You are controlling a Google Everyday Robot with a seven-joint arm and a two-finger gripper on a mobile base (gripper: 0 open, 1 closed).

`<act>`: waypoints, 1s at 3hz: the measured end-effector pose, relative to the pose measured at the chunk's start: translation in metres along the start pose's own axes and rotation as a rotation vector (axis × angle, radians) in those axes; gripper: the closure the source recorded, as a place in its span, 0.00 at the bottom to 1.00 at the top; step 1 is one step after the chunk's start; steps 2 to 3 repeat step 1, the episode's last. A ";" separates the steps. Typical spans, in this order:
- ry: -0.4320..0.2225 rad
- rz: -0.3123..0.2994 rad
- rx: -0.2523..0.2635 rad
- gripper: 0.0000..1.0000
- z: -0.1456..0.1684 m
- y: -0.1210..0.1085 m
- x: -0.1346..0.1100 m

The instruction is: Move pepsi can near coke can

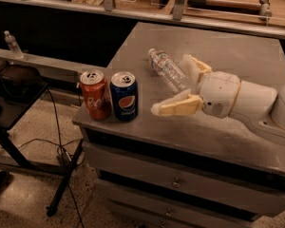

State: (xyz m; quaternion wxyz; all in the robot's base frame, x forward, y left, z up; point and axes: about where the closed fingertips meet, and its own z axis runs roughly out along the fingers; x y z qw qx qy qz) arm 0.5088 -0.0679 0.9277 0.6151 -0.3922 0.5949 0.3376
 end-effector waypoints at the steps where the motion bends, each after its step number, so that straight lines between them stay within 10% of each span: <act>1: 0.000 0.000 -0.003 0.00 0.001 0.001 0.000; 3: 0.000 0.000 -0.003 0.00 0.001 0.001 0.000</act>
Offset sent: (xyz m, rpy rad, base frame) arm 0.0000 0.0000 0.0000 0.0000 0.0000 0.0000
